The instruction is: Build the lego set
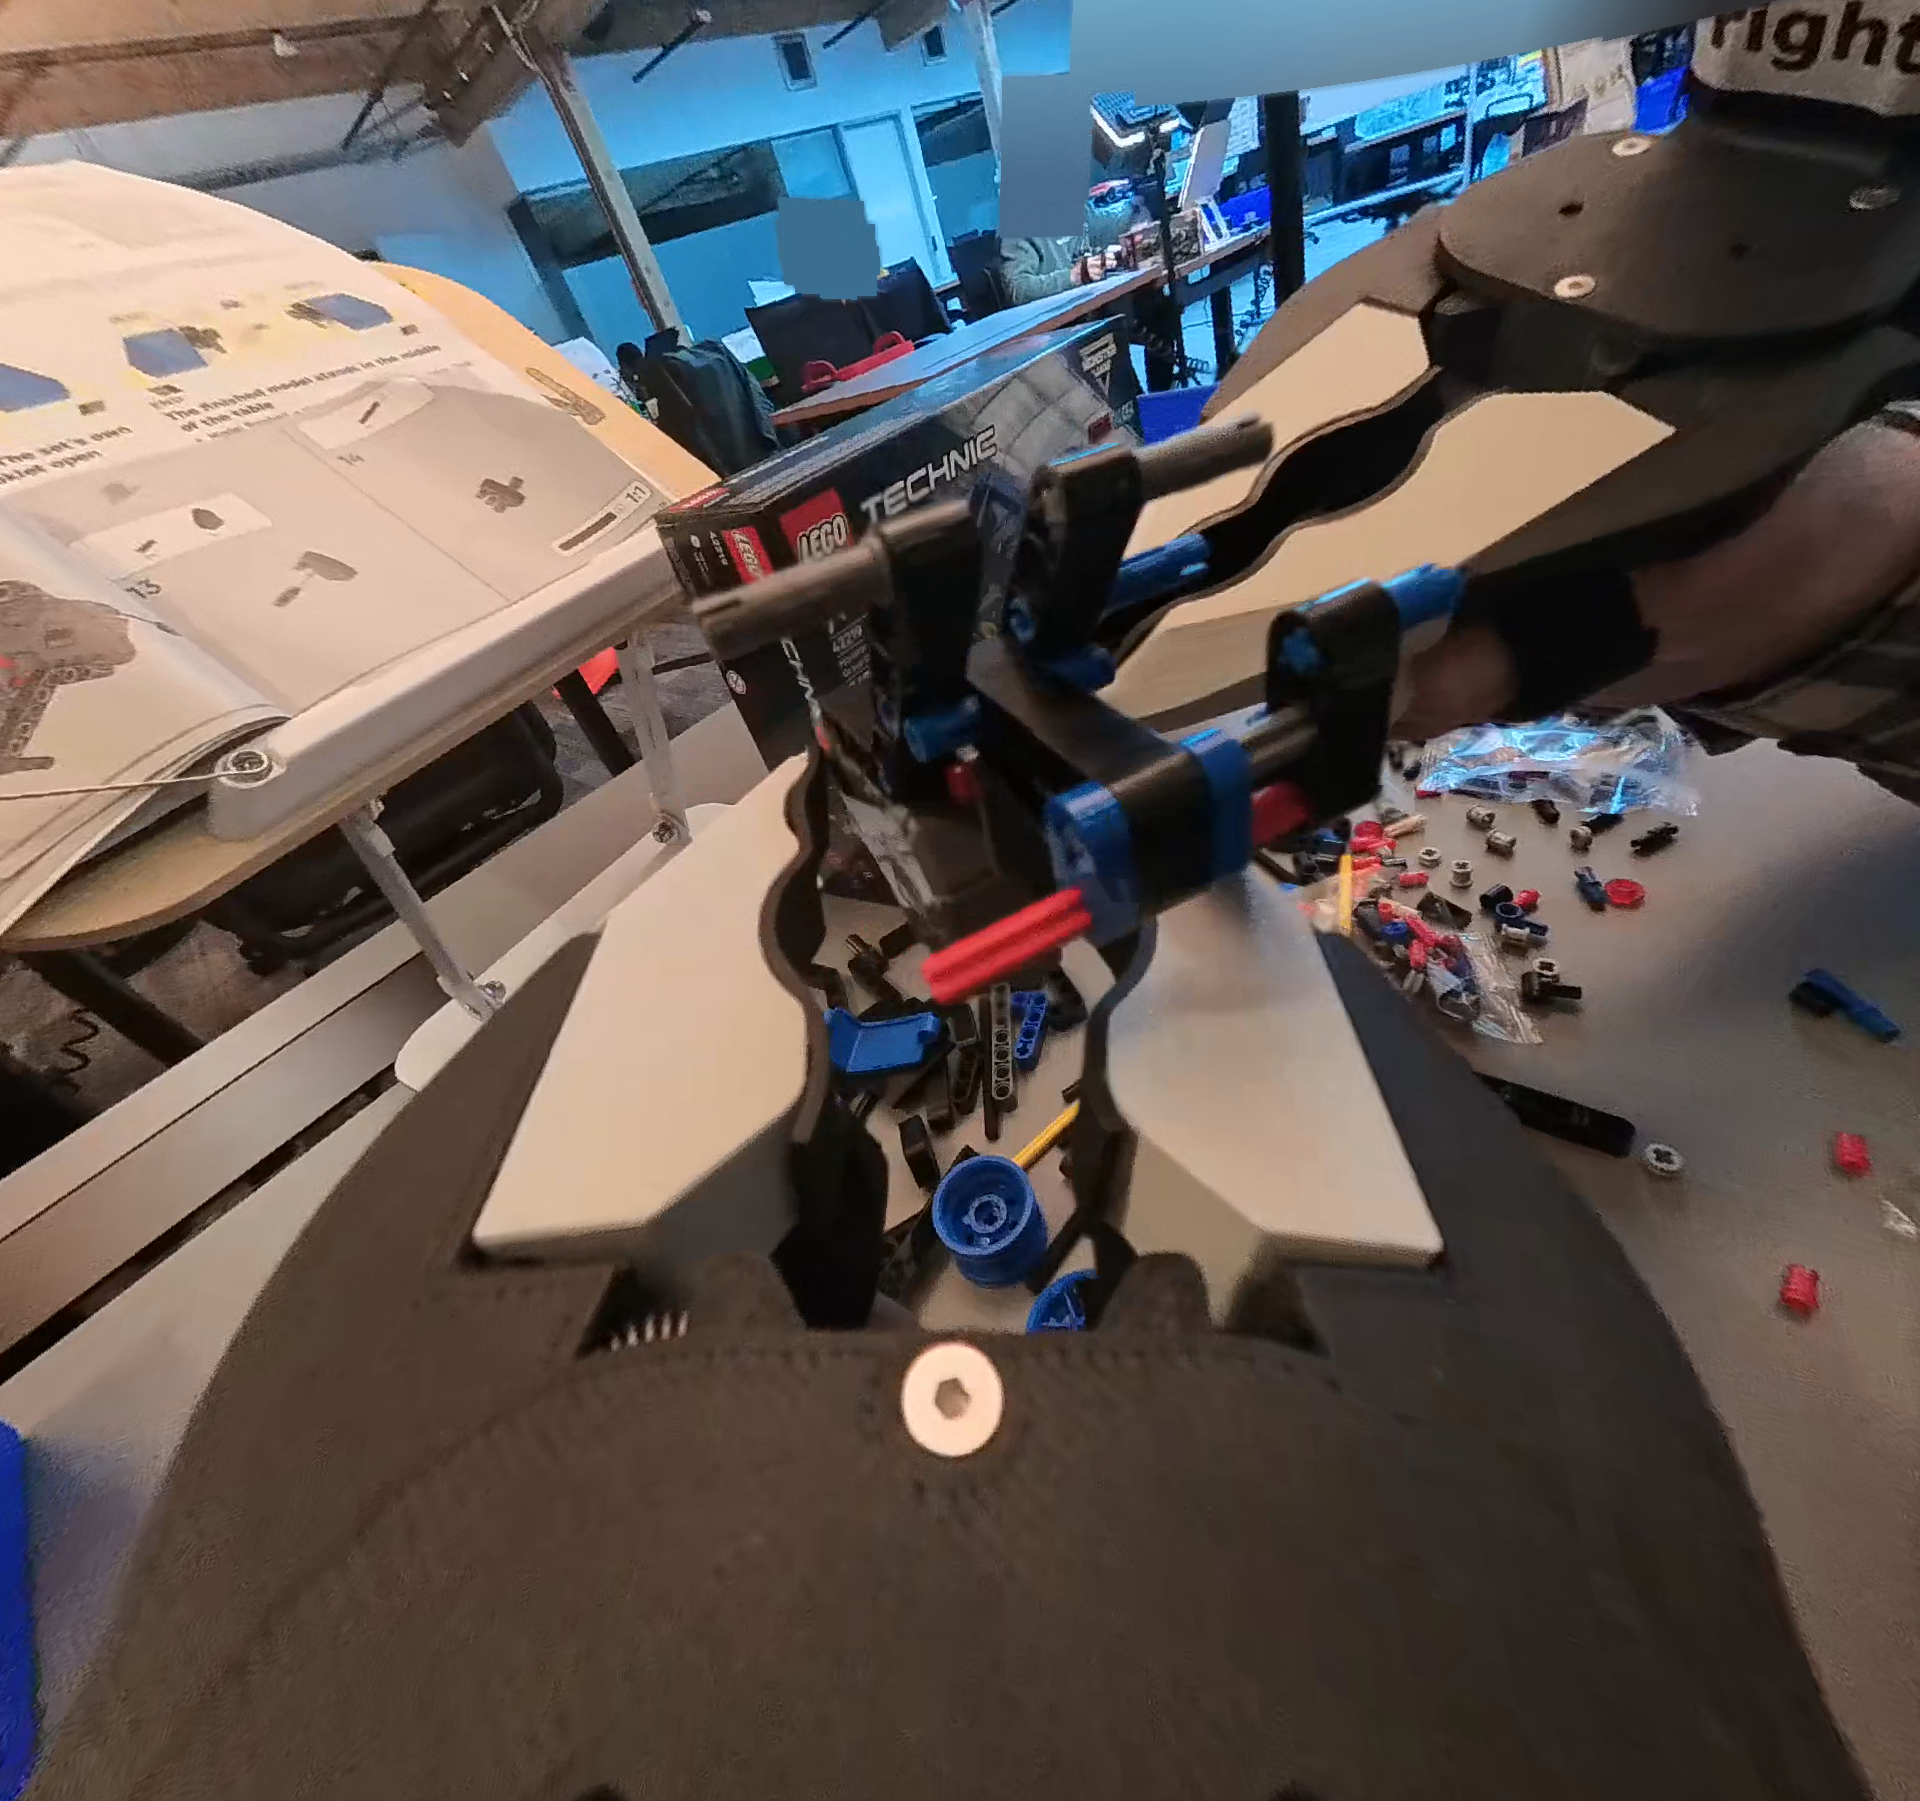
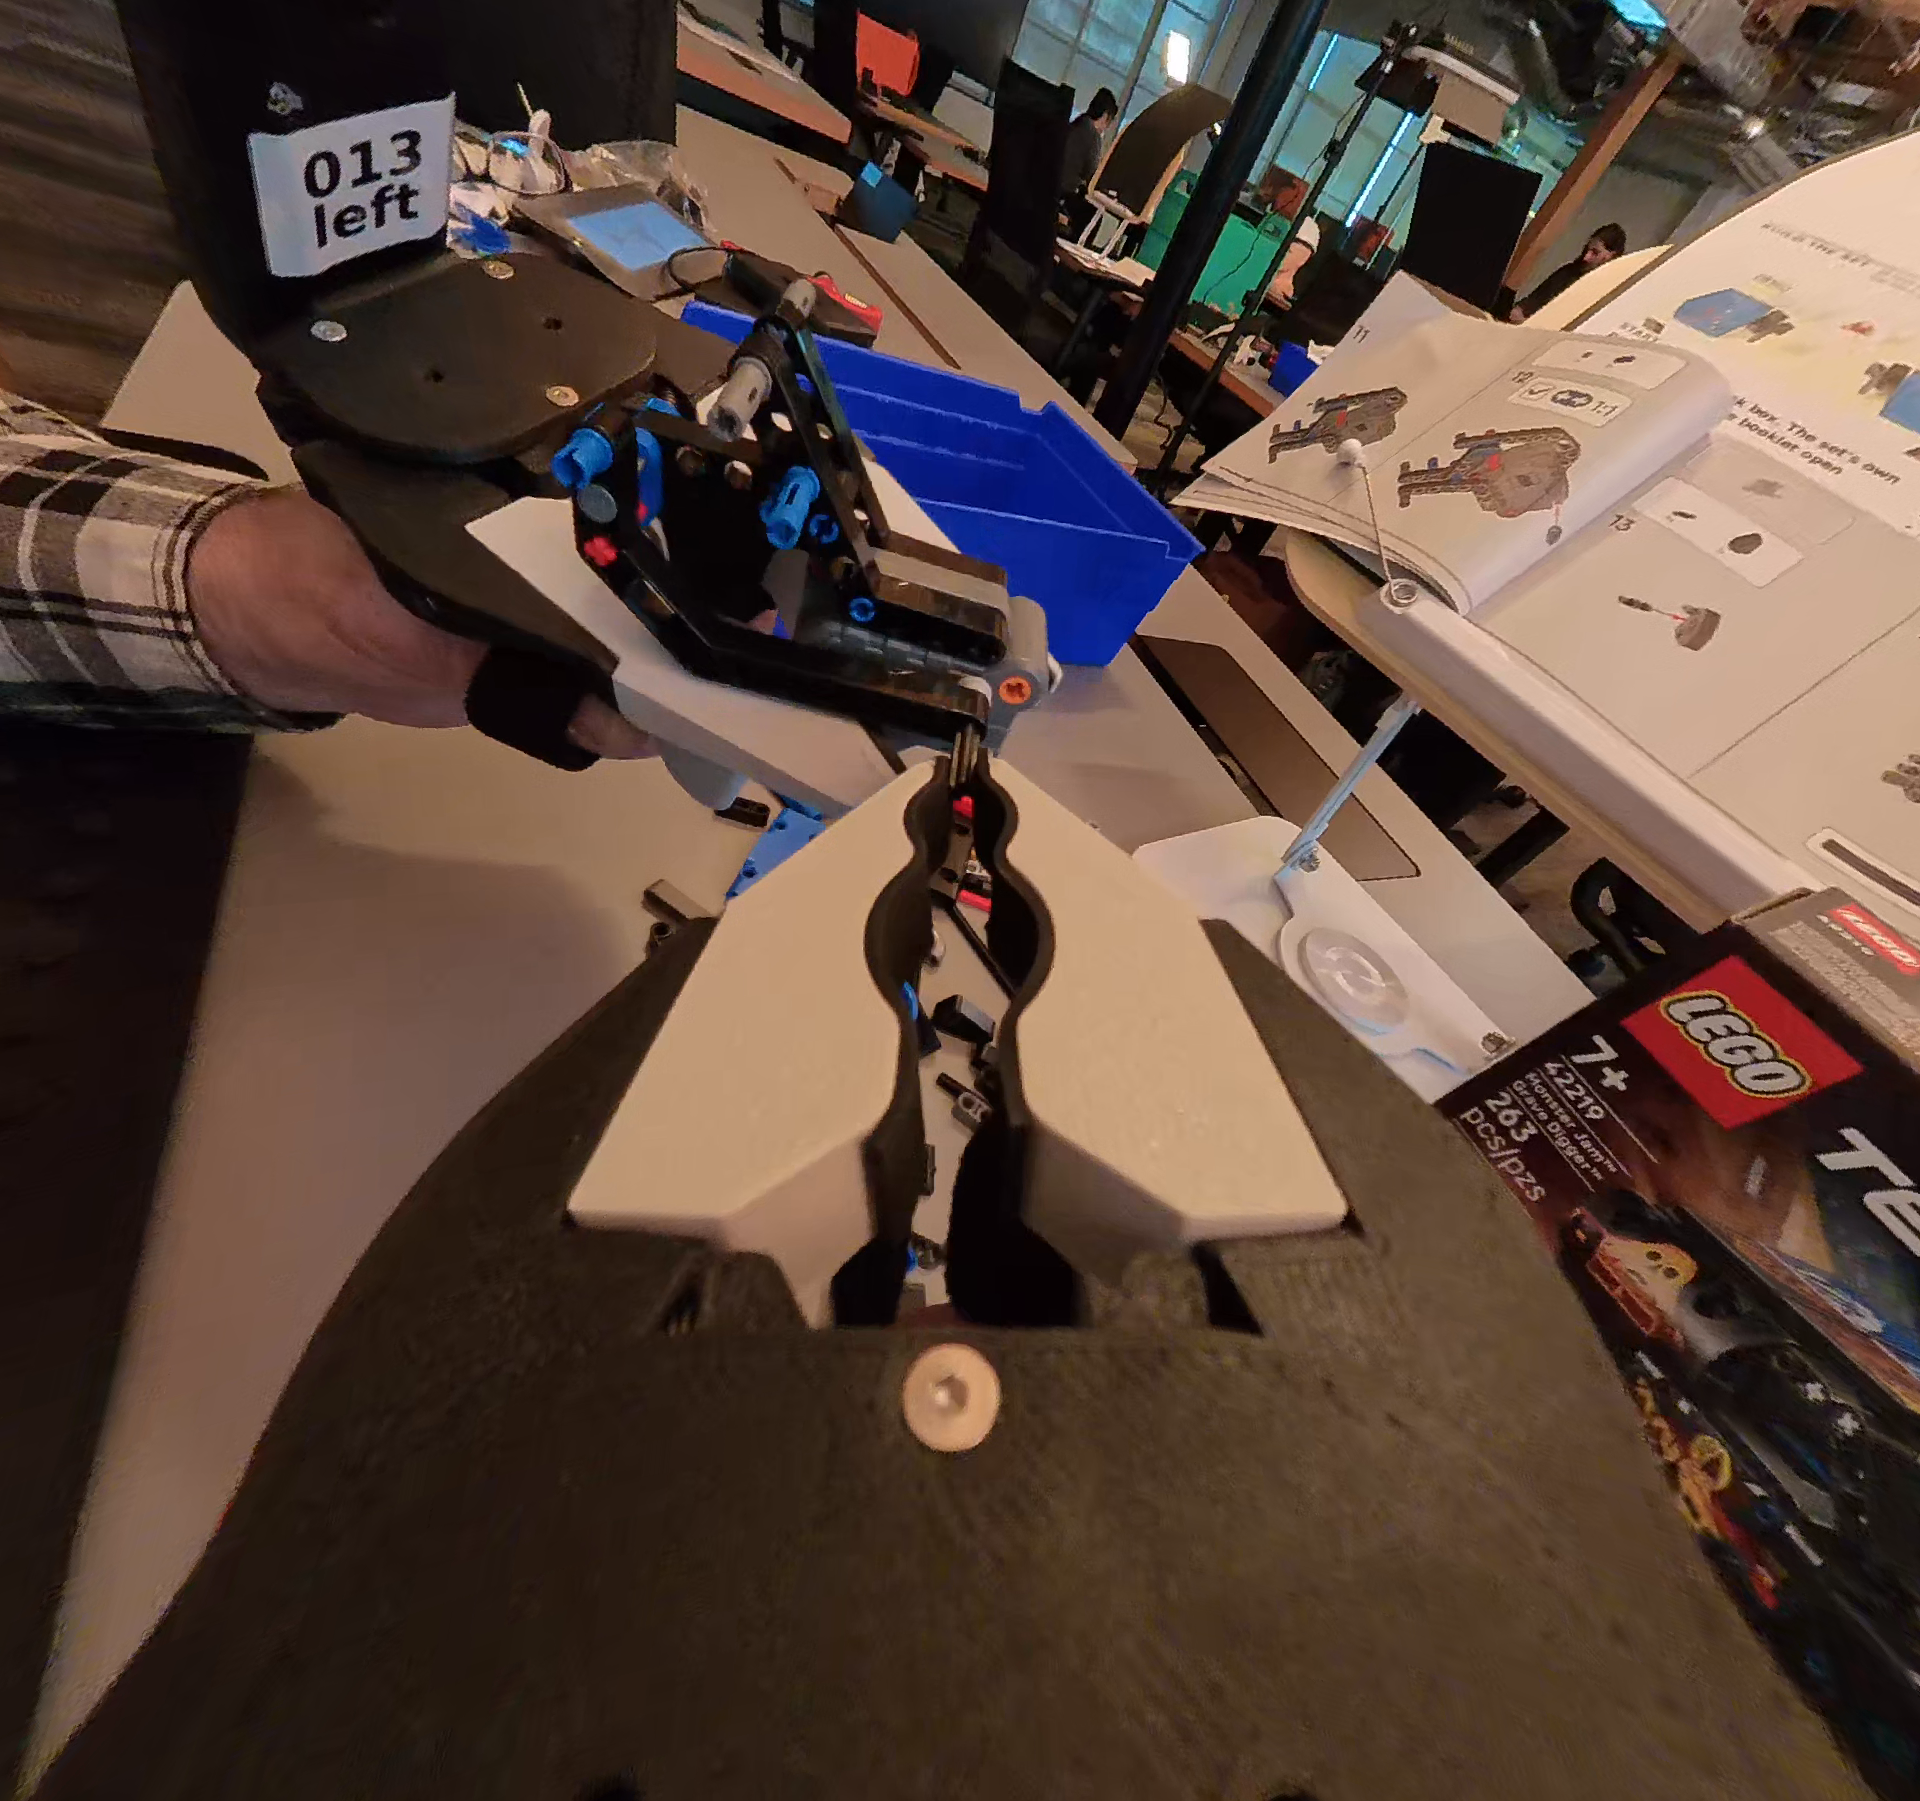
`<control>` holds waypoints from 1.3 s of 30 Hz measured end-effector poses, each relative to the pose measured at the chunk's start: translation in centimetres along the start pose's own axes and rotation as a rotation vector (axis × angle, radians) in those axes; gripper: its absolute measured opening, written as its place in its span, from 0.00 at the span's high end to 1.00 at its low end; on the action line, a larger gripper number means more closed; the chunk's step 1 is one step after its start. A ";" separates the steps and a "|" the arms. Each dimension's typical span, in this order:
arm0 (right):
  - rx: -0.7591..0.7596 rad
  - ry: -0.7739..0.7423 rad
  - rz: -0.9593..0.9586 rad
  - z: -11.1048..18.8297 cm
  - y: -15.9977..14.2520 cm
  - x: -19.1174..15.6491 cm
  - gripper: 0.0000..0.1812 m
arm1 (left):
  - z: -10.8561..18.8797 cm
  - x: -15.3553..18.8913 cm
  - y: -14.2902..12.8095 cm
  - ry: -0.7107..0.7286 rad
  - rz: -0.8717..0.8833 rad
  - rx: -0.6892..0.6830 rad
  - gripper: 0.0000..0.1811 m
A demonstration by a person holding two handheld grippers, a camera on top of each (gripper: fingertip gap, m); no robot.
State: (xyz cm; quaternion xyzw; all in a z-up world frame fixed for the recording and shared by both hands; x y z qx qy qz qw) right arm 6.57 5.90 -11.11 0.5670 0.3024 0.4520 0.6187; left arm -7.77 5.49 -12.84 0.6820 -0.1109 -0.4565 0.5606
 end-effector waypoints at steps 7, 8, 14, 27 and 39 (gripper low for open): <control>-0.010 -0.024 0.005 -0.6 -0.4 -0.2 1.00 | -0.1 0.4 -0.3 -0.024 0.001 -0.008 0.64; -0.012 -0.028 0.004 -0.6 -0.5 -0.2 1.00 | -0.1 0.3 -0.3 -0.022 0.008 -0.008 0.63; 0.013 -0.040 0.011 -0.7 -0.5 0.0 1.00 | 0.0 0.1 -0.7 -0.052 0.049 -0.004 0.60; 0.080 -0.045 0.064 -0.4 -1.0 0.6 0.99 | 1.2 -0.4 -1.8 -0.330 0.184 0.044 0.53; 0.141 0.020 0.066 0.0 -1.5 1.1 0.99 | 3.1 -1.6 -1.9 -0.562 0.387 0.157 0.47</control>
Point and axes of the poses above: each gripper's, where its closed fingertips meet, z back along the fingers, y out of its top, x = y × z across the jaws, the point moved 9 cm from there along z, back along the fingers, and after that the axes turned 13 degrees about -z, right-handed, at the moved point
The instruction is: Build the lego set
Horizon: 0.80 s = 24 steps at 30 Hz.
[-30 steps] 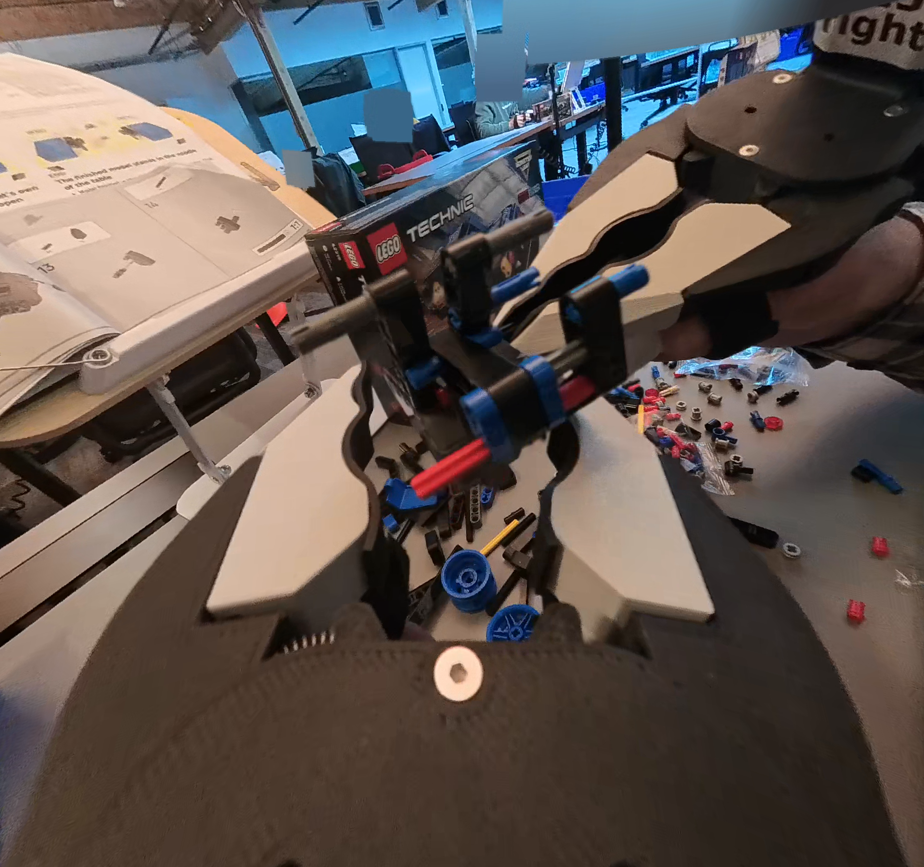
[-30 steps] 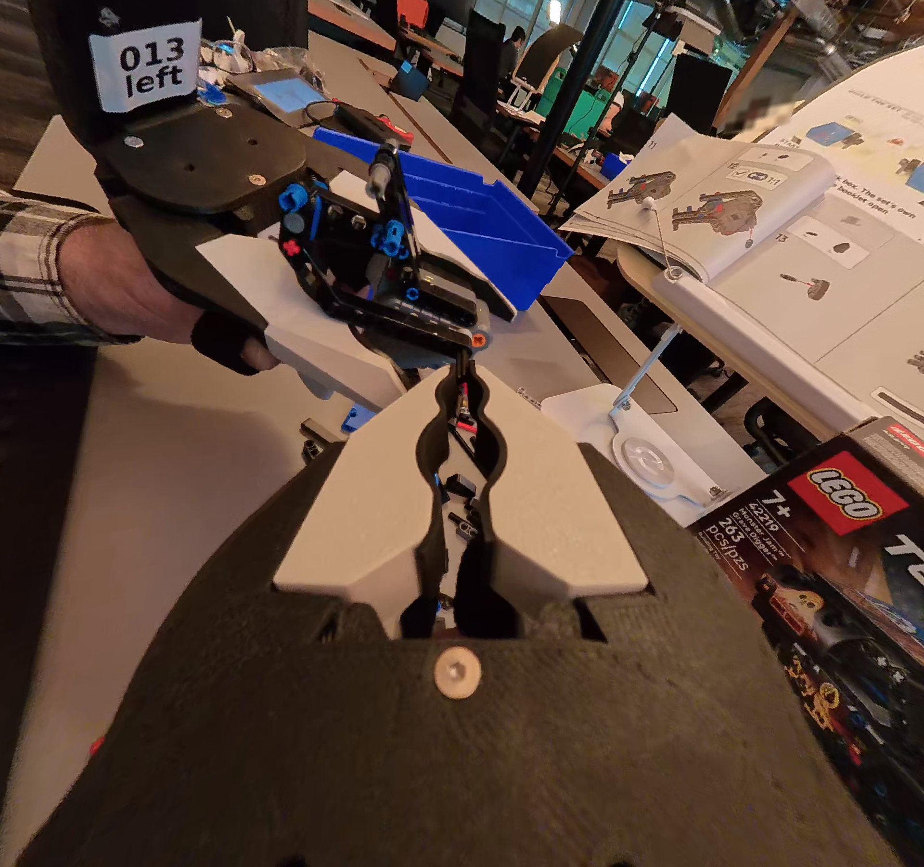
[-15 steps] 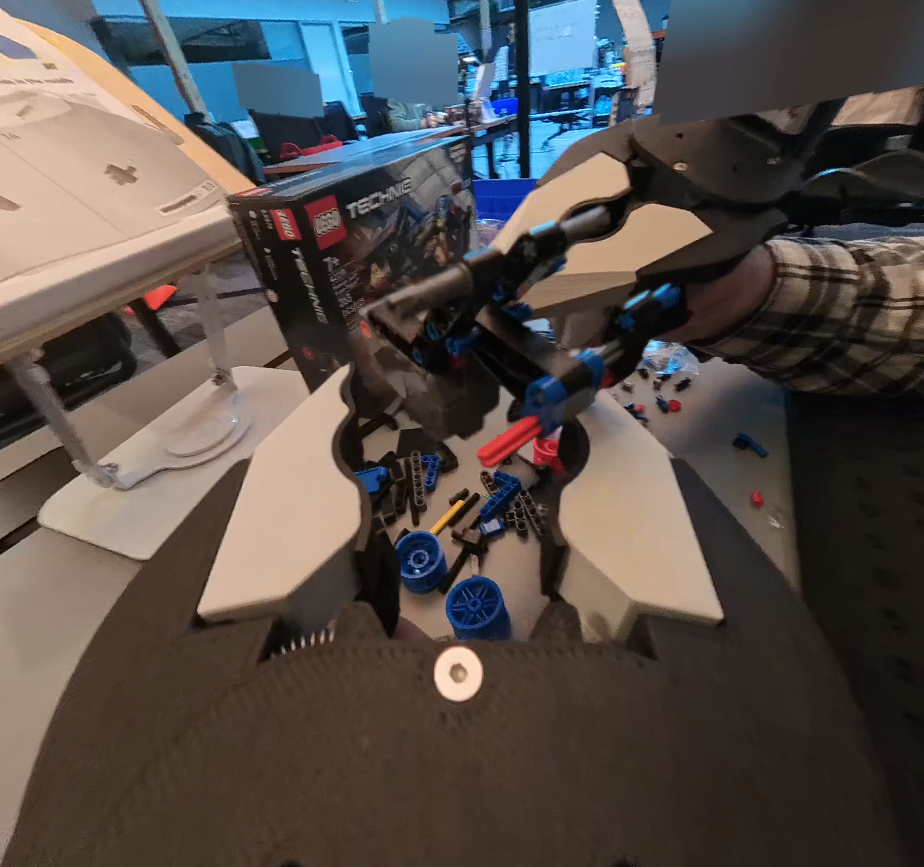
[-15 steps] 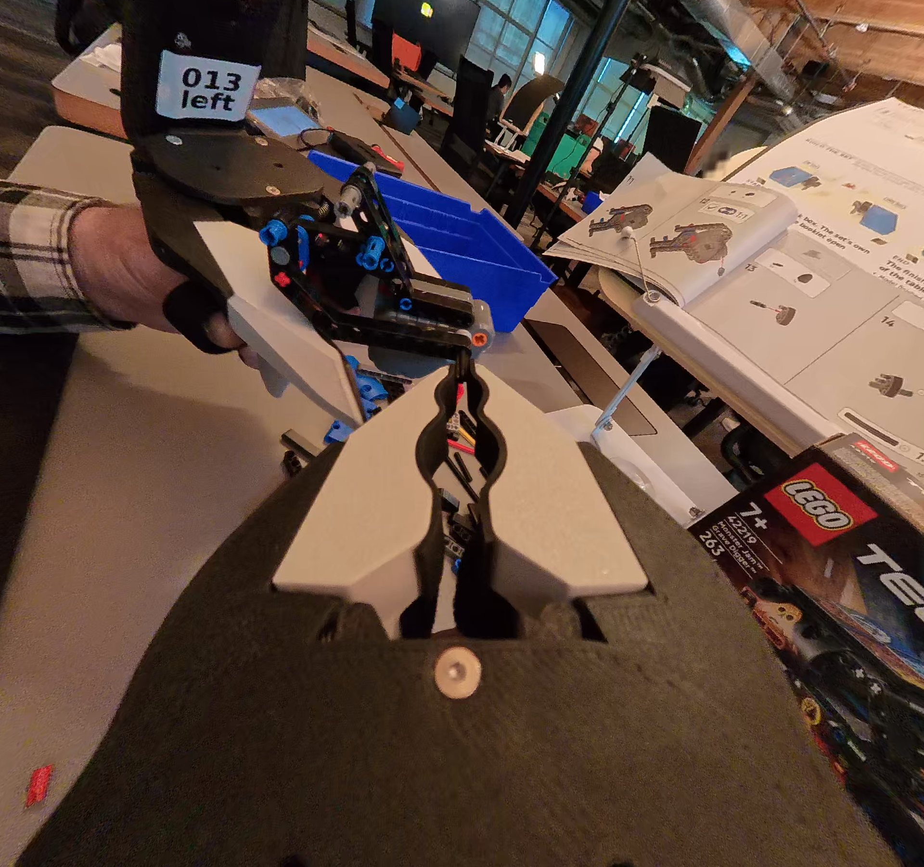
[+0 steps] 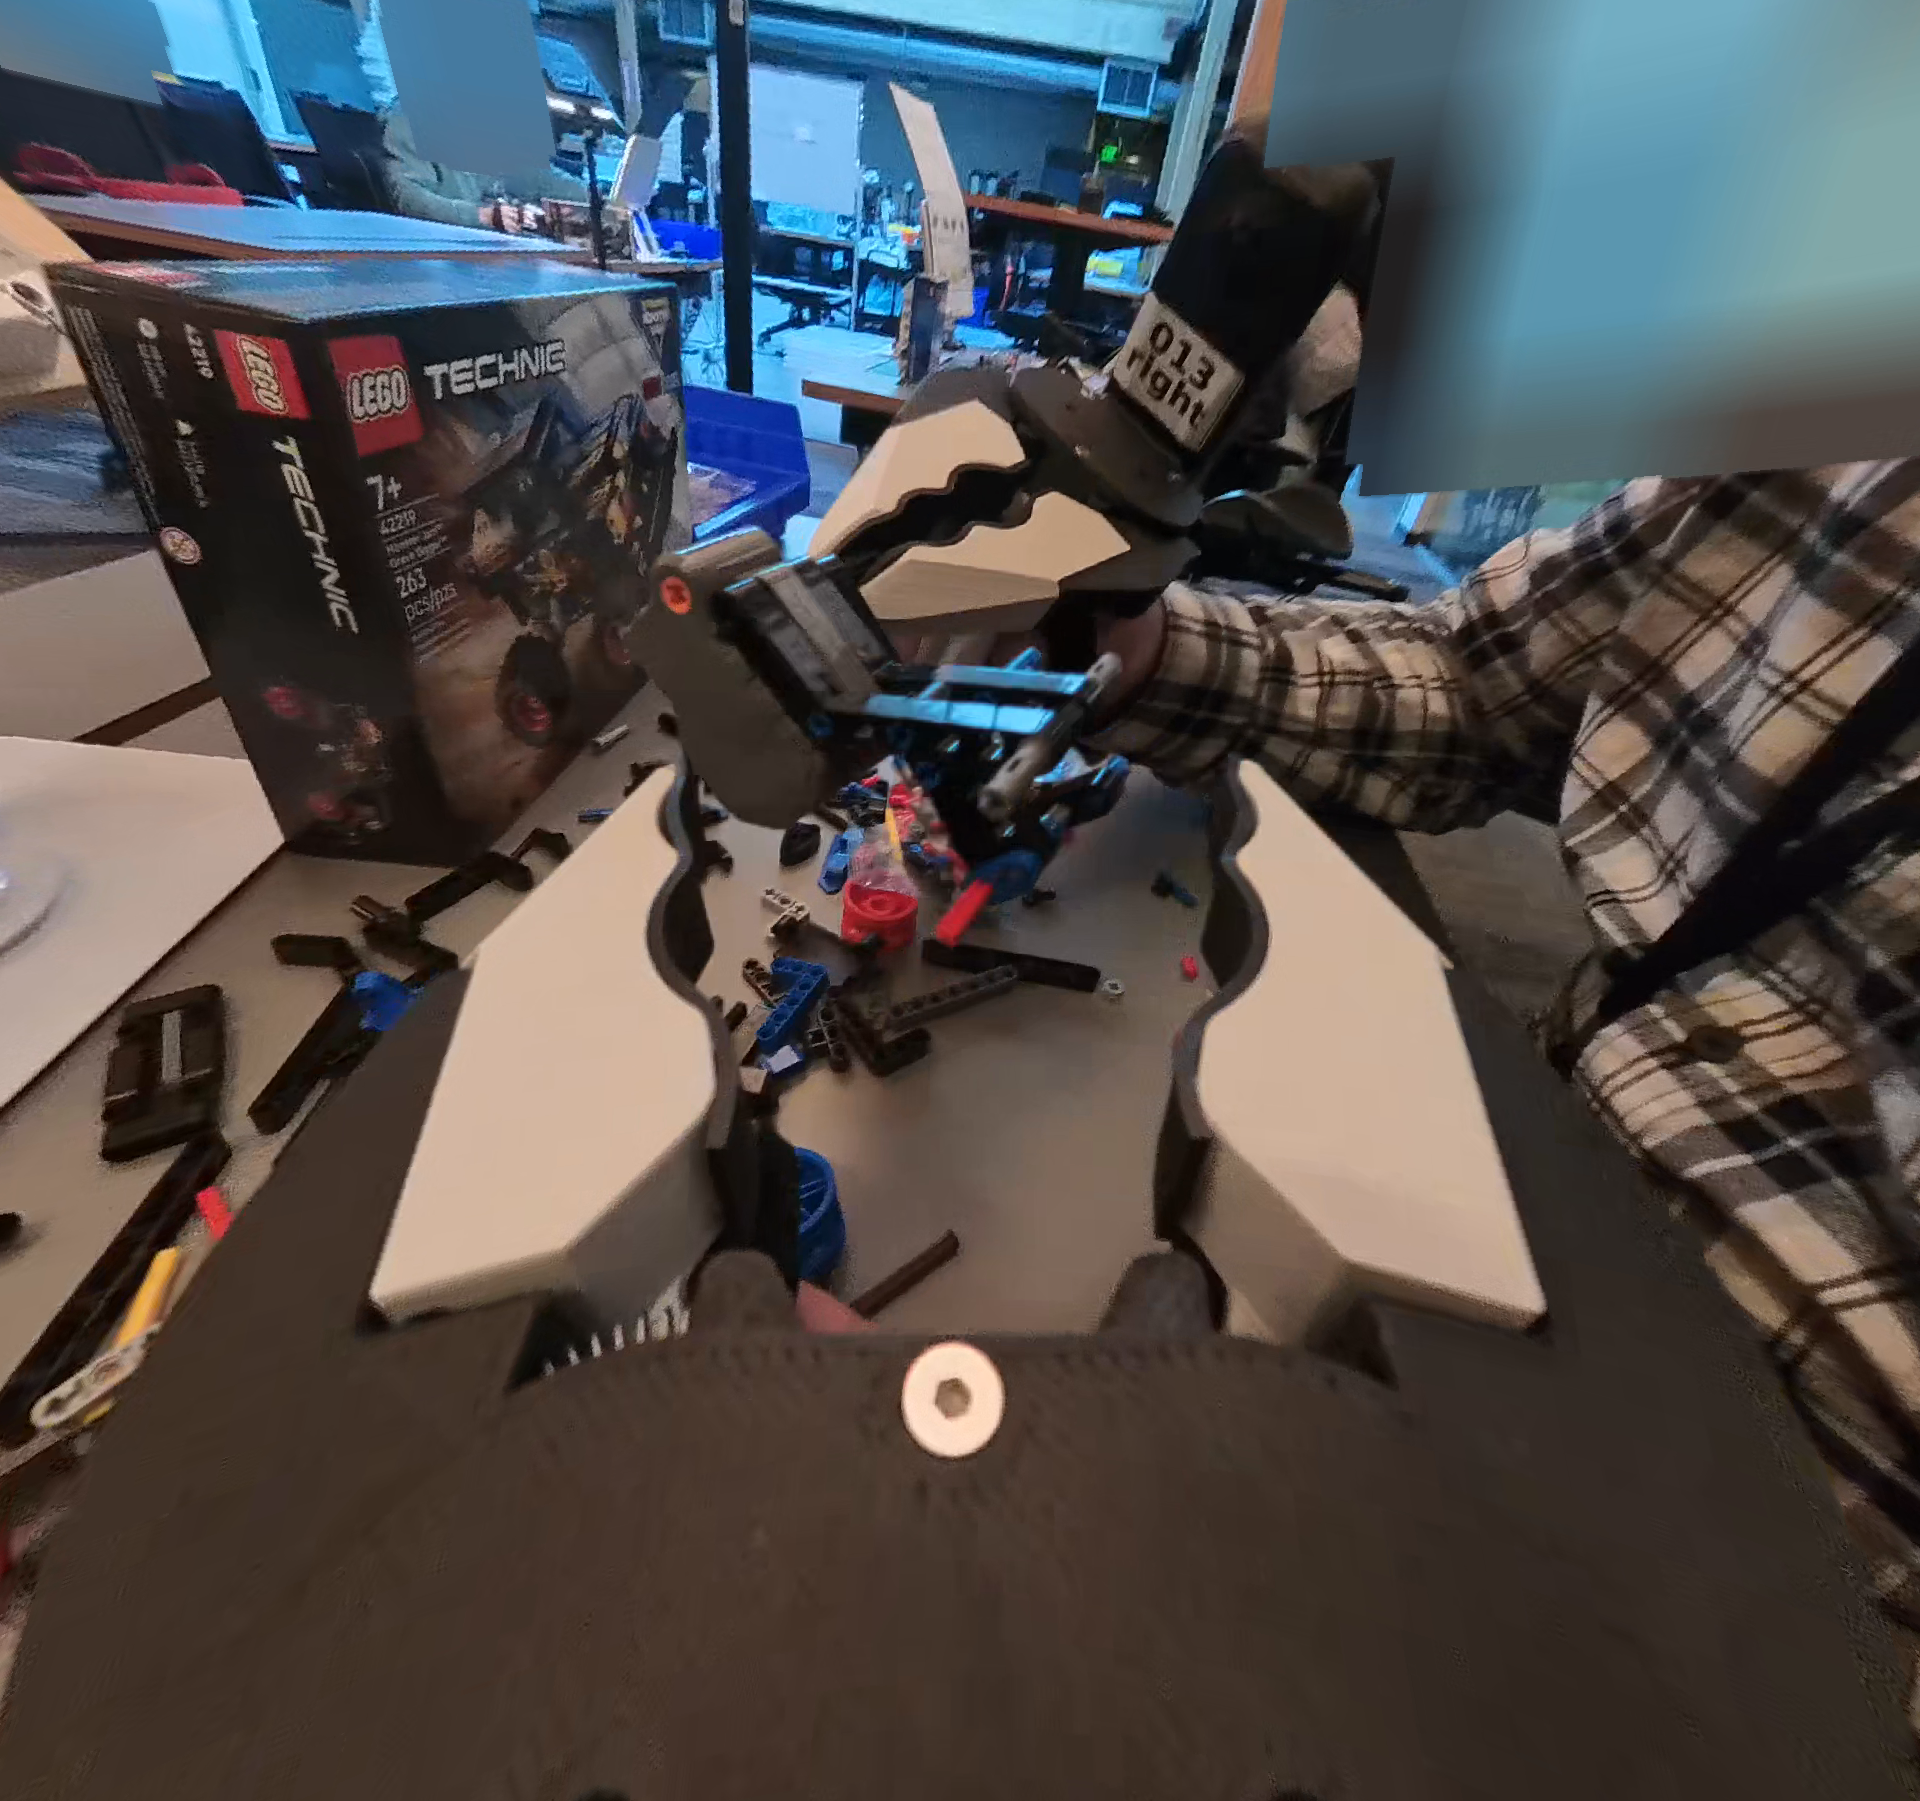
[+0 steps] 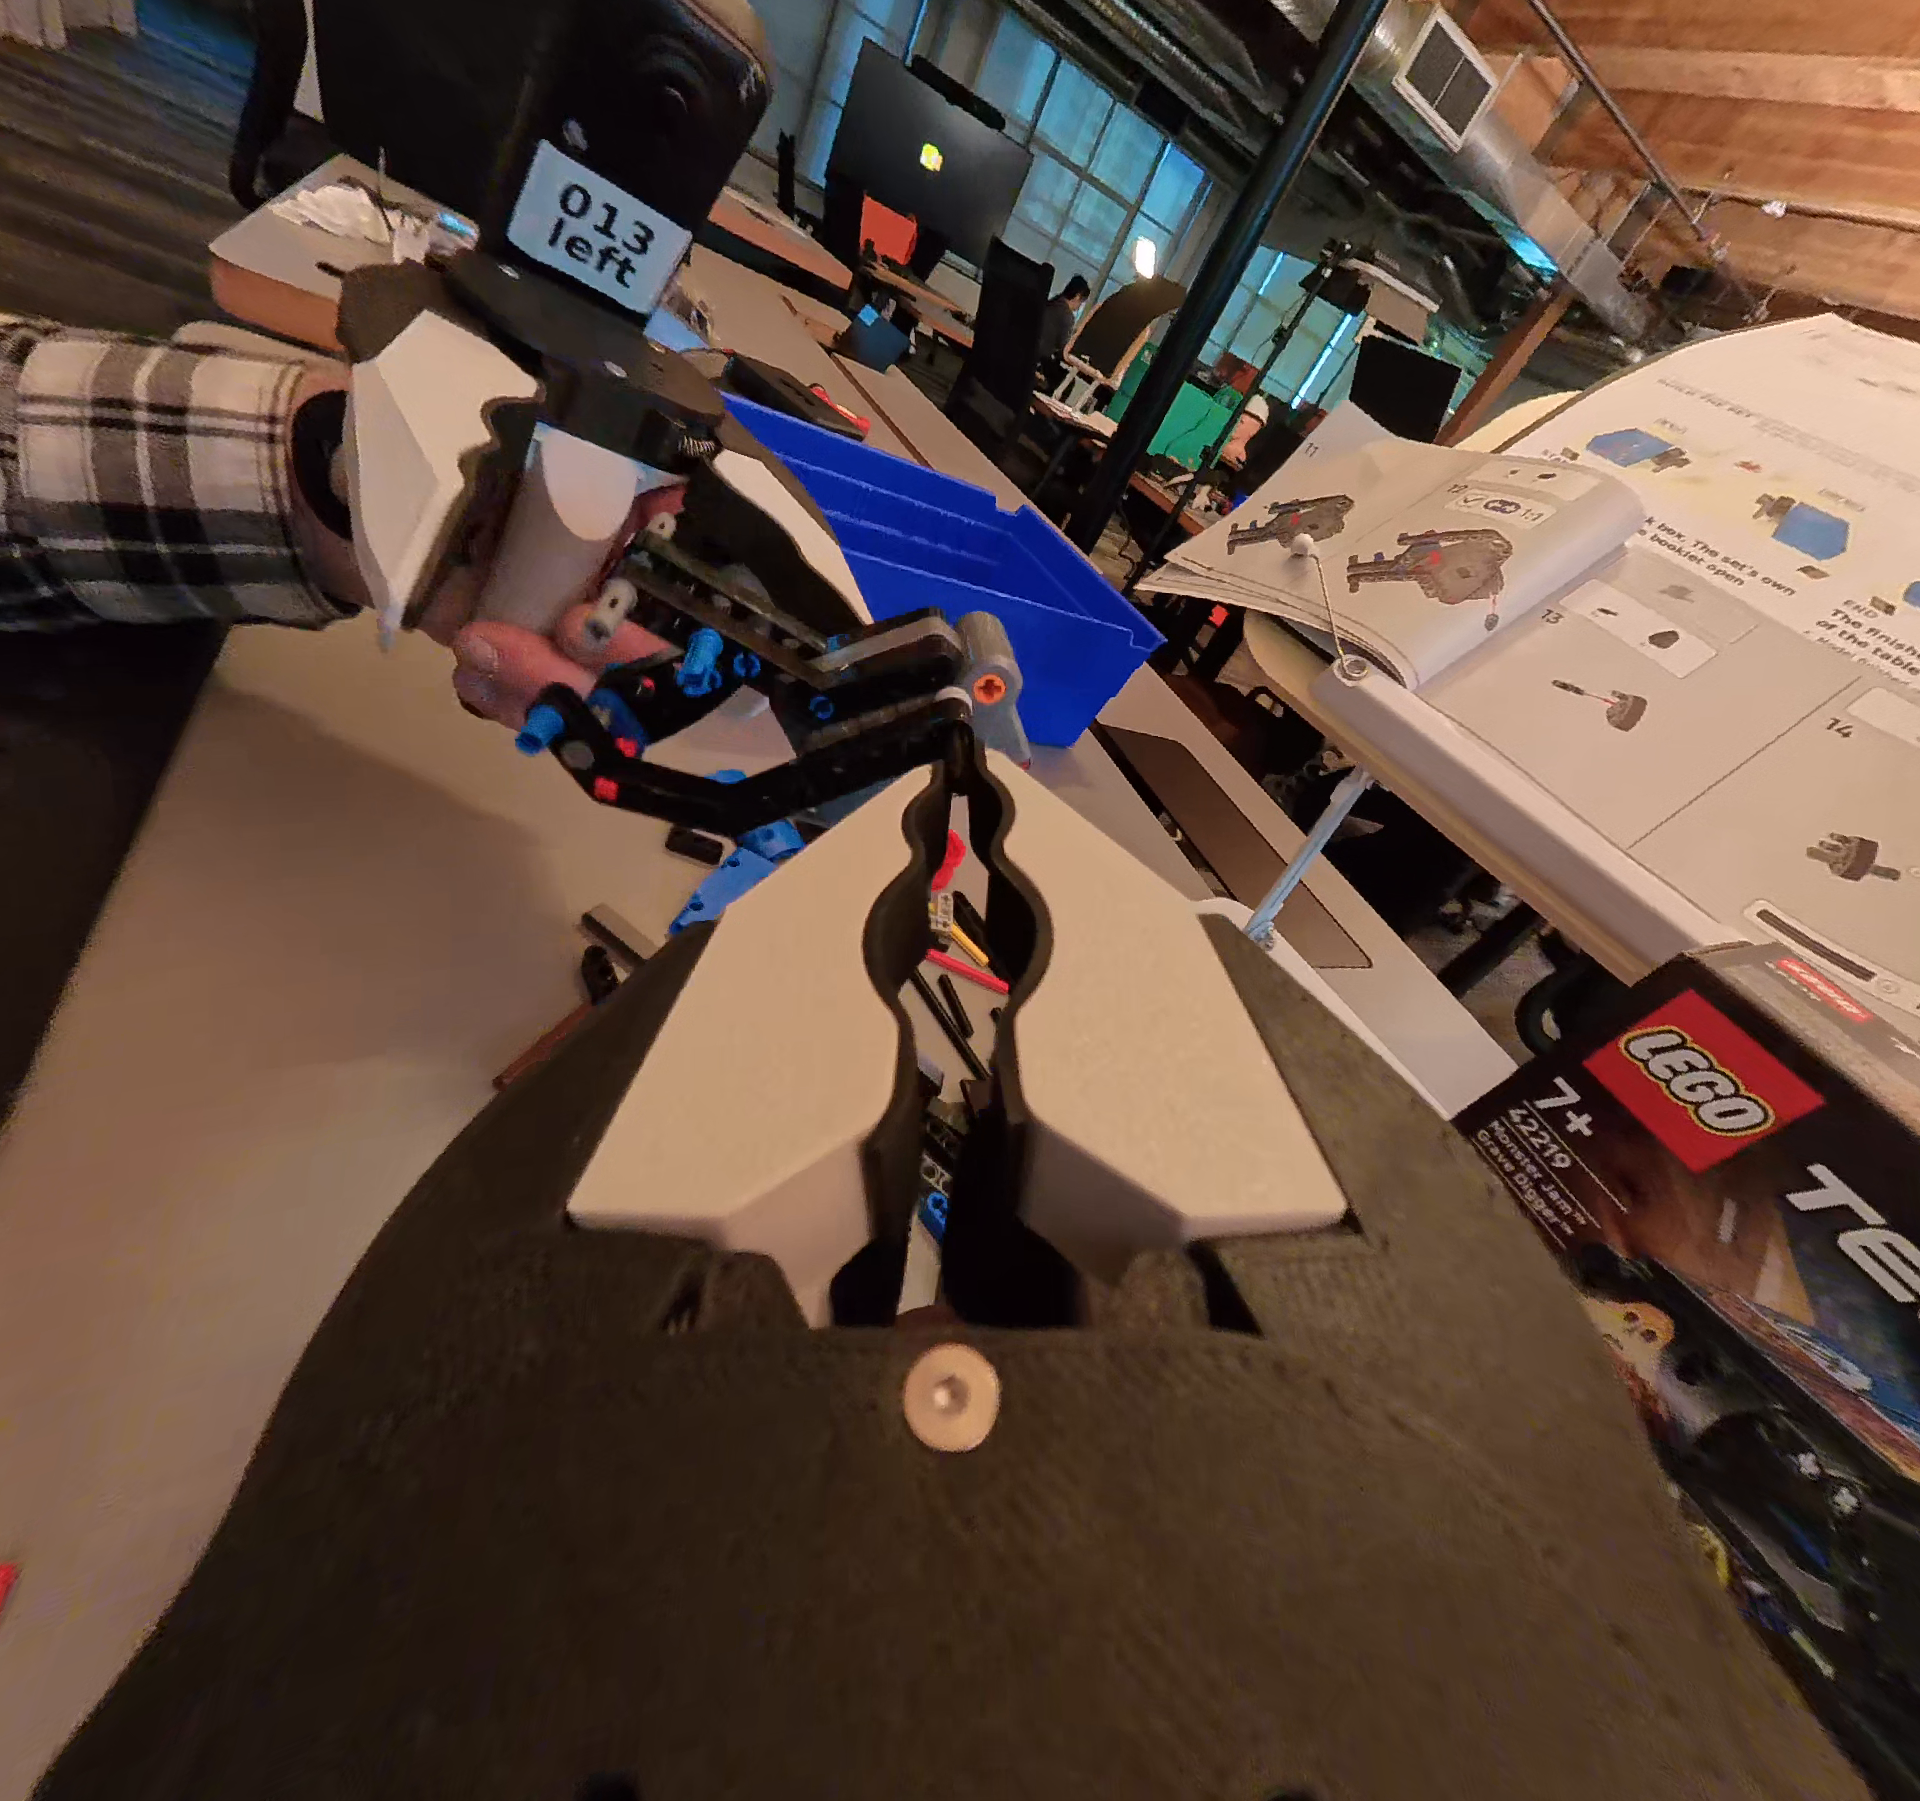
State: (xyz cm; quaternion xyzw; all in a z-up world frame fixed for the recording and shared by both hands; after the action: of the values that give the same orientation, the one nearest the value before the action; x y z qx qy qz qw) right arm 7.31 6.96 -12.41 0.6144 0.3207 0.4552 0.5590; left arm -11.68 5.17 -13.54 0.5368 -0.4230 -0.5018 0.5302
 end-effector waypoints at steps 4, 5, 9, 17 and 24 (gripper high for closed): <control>0.022 0.033 -0.044 0.1 0.0 0.1 0.99 | -0.2 -0.2 -0.3 0.009 0.015 -0.007 0.48; 0.024 0.040 -0.047 0.1 -0.1 0.1 0.99 | -0.3 -0.1 -0.3 0.002 0.014 -0.001 0.48; 0.034 0.059 -0.053 0.2 -0.2 0.1 0.99 | -0.1 -0.2 -0.1 -0.013 0.035 0.031 0.48; 0.068 0.091 -0.039 0.3 -0.1 -0.2 0.99 | 0.1 -0.9 0.3 -0.037 0.140 0.177 0.52; 0.073 0.141 -0.015 0.3 -0.2 -0.7 0.99 | -0.4 -1.6 -0.2 -0.061 0.247 0.216 0.61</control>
State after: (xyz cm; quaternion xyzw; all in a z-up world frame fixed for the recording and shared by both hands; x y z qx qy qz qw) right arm 7.39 6.24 -12.73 0.5982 0.3805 0.4811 0.5157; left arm -11.57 6.82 -13.61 0.5193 -0.5532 -0.4005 0.5137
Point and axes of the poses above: each gripper's, where its closed fingertips meet, z back along the fingers, y out of its top, x = y × z across the jaws, the point moved 9 cm from there along z, back along the fingers, and after that the axes turned 13 degrees about -z, right-handed, at the moved point
